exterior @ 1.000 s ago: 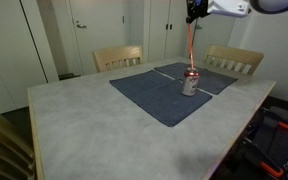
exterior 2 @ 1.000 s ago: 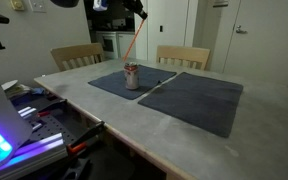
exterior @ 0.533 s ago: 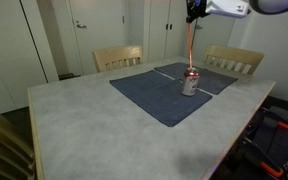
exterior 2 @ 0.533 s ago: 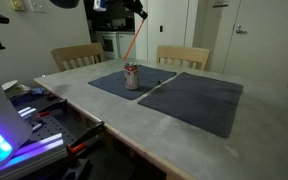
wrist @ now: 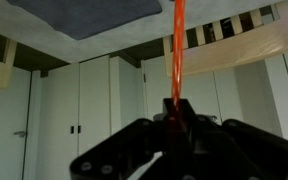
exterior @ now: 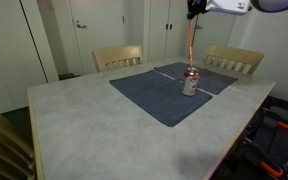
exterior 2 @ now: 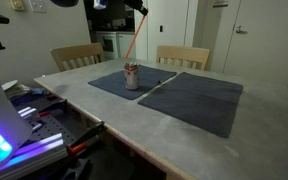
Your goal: Put the red straw in the can
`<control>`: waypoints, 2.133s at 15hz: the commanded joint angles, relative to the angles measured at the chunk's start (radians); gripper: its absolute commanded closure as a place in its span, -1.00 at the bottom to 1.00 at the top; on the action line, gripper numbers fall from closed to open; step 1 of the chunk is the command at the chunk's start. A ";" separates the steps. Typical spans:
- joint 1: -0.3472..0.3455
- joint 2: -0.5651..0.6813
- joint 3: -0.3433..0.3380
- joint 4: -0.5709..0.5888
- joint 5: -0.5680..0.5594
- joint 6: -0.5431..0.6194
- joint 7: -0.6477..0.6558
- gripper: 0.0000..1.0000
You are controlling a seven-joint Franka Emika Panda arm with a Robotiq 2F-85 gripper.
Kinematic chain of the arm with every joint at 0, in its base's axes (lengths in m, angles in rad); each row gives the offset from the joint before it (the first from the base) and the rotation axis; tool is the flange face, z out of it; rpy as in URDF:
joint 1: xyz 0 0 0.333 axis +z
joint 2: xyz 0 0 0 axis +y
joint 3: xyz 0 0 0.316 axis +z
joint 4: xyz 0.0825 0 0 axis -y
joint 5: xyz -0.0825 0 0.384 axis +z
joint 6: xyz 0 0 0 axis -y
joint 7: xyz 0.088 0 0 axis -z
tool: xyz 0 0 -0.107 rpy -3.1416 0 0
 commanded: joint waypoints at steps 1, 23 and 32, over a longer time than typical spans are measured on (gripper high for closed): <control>-0.038 -0.036 0.015 0.000 -0.029 0.007 0.028 0.96; -0.156 -0.019 0.112 -0.003 -0.040 0.009 0.077 0.96; -0.210 -0.034 0.184 -0.003 -0.041 0.028 0.173 0.96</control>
